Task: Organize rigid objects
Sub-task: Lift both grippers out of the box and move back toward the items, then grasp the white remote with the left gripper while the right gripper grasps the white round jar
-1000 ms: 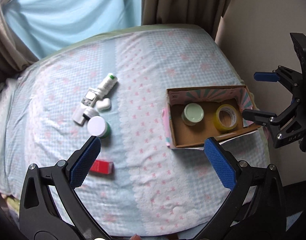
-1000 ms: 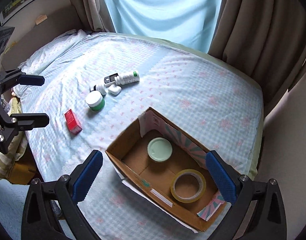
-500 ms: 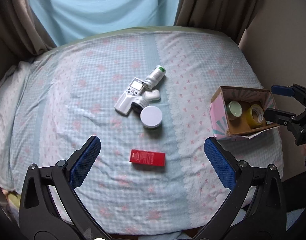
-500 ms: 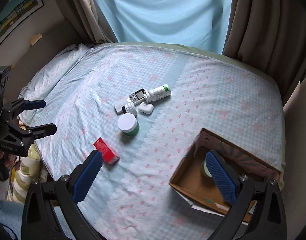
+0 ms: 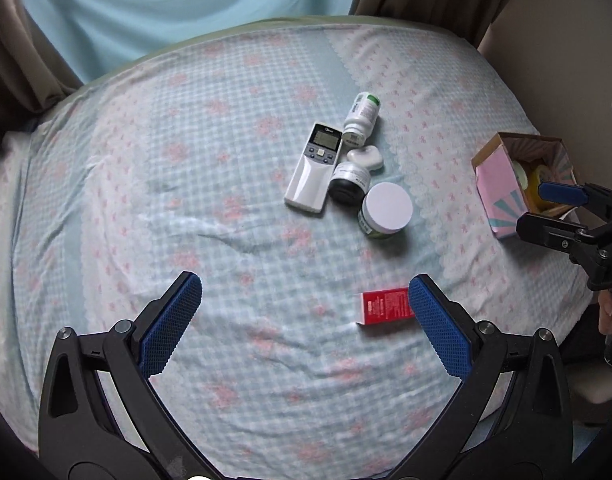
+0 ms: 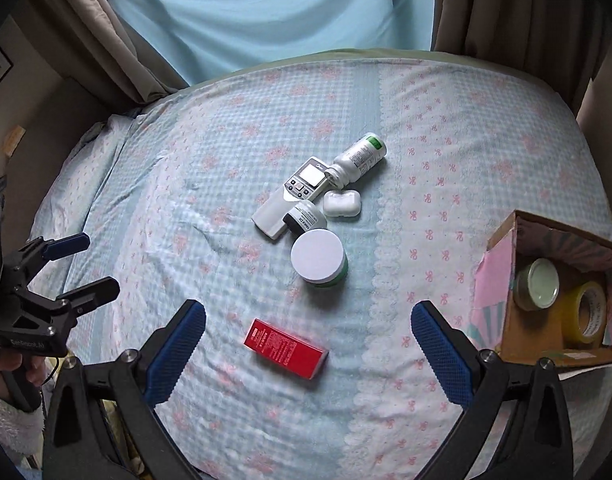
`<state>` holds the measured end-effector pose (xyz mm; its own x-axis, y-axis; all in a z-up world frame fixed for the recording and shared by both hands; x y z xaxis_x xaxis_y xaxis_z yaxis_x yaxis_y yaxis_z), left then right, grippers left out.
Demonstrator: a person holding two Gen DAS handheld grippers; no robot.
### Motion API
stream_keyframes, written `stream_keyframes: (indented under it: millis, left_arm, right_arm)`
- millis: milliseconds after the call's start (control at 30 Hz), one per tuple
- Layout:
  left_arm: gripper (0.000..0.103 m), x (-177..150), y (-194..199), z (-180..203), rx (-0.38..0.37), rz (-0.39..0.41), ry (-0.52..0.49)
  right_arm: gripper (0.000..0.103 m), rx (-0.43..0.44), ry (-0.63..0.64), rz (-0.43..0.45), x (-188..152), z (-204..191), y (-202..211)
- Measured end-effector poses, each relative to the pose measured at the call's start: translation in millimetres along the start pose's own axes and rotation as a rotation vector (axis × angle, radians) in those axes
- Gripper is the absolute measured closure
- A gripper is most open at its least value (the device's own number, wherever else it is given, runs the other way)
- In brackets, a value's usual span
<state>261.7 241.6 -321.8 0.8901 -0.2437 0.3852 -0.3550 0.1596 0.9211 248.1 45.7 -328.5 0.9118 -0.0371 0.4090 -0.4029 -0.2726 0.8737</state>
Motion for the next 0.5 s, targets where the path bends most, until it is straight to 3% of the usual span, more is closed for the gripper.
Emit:
stream_keyframes:
  millis: [200, 500]
  left_arm:
    - [0.0, 29.9, -74.3, -23.7, -0.039, -0.062, -0.073]
    - [0.0, 116.6, -171.2, -33.0, -0.096, -0.199, -0.106]
  right_arm:
    - [0.0, -0.071, -0.111, -0.053, 5.3, -12.3, -51.6]
    - [0.0, -0.168, -0.122, -0.115, 9.7, -15.5, -117.3]
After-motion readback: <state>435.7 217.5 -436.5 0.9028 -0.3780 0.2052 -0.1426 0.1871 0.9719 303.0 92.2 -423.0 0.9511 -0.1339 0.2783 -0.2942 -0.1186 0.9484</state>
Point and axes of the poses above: each gripper's, at about its wrist camera, not at the fingertips, and y roughly against the way its jaws point, z to its right, x to its top, the point moved 2 cm from there along -y, roughly the way its jaws point, and after that the axes turned 1 degree about z, right-handed, at the moved point
